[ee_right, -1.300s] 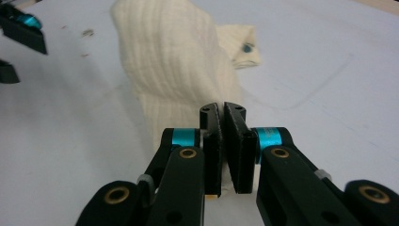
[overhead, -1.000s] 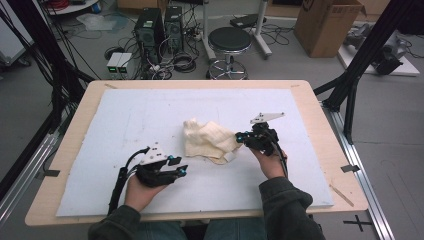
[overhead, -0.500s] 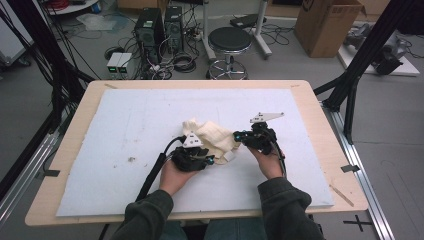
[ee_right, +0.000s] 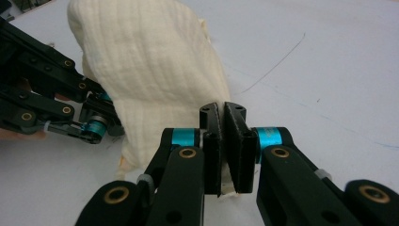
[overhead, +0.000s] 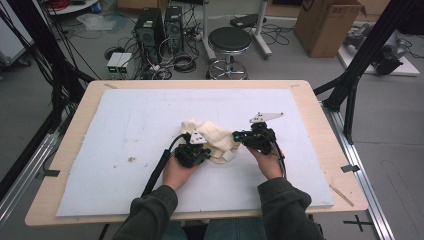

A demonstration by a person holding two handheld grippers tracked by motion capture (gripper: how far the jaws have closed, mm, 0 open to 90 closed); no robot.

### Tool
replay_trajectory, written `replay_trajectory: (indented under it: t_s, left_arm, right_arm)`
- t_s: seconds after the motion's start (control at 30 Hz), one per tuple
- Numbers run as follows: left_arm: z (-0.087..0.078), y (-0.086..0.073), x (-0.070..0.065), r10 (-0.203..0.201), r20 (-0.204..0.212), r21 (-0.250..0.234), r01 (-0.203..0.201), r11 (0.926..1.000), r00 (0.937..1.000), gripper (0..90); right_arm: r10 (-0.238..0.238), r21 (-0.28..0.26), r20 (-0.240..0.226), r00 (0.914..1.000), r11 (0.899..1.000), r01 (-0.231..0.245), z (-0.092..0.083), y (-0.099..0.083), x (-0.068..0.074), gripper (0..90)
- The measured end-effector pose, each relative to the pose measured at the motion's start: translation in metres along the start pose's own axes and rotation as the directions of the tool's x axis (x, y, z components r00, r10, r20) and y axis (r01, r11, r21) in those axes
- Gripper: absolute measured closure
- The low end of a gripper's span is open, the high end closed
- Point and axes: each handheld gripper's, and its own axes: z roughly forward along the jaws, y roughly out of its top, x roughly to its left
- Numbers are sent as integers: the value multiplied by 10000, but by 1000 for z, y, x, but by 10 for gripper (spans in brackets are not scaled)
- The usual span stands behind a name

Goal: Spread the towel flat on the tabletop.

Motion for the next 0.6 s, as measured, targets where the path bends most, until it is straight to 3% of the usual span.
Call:
replay_trajectory:
  t_s: [0.3,0.43,0.6]
  left_arm:
    - [-49,-5,5,534,161,-735,-521,9959,9984,886]
    - [-75,-11,6,990,112,-690,-980,9928,9950,886]
    - [-105,-25,12,1243,-59,-735,-1244,9895,9922,886]
  right_arm:
    - [-215,-155,-103,9997,9997,214,-8,2,6,855]
    - [-472,-126,-257,9986,9988,469,-10,3,14,856]
    - [-775,-88,-536,9956,9970,771,-15,3,28,856]
